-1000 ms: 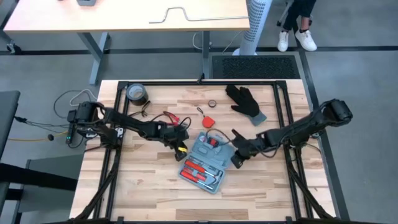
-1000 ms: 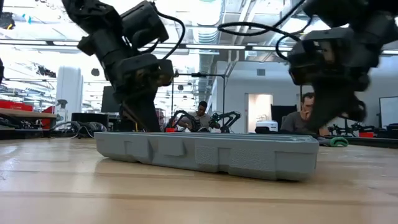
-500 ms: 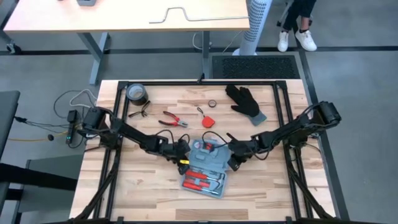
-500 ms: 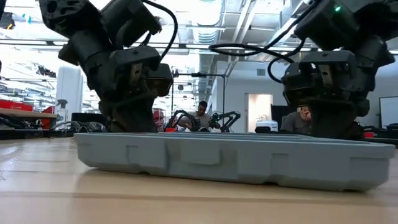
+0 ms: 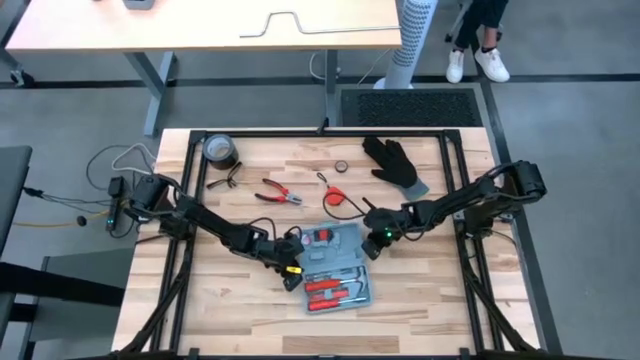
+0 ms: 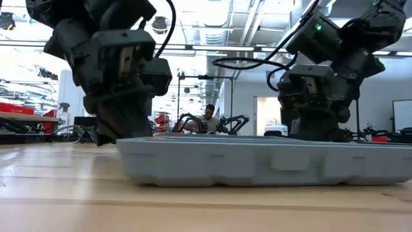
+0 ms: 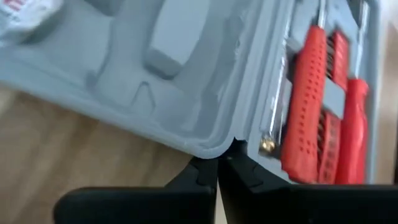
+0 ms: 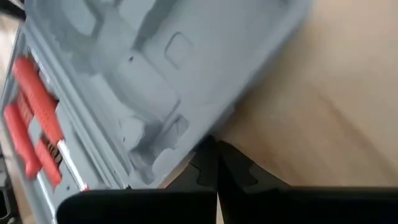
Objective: Prefit tool cases
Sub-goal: Remove the orange hex key set from the gray prefit tool case
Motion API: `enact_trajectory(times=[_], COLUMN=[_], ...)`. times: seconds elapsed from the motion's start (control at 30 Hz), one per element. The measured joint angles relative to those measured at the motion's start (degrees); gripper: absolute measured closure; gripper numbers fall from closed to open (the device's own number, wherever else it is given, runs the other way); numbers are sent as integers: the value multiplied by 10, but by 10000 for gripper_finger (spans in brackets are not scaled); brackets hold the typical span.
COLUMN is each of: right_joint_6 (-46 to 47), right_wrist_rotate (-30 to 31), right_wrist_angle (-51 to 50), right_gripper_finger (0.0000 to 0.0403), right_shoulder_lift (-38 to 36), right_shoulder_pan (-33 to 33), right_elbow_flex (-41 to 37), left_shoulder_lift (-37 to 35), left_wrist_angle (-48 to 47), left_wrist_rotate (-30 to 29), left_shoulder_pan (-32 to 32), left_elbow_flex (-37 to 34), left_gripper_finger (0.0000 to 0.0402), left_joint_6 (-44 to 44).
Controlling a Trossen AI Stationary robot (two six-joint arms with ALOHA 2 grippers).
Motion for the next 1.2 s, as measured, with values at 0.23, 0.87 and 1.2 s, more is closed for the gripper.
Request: enact_trajectory(times=[0.23, 0.87, 1.2], right_joint_6=[-5, -94, -159], right_wrist_rotate=[13, -12, -64], right_wrist_angle=[-45, -59, -173], right_gripper_finger=[402, 402, 402], right_shoulder_lift=[-36, 4, 108], right_shoulder_pan=[1, -26, -52], right_elbow_flex=[-1, 149, 253], left_shoulder_lift=[-49, -105, -102], left_wrist_angle=[-54, -102, -96], left_wrist_rotate=[-15, -102, -100], left_shoulder_pan=[-4, 84, 125], left_elbow_flex=[1, 1, 1], left_gripper_finger=[402, 402, 402], left_joint_6=[0, 113, 196])
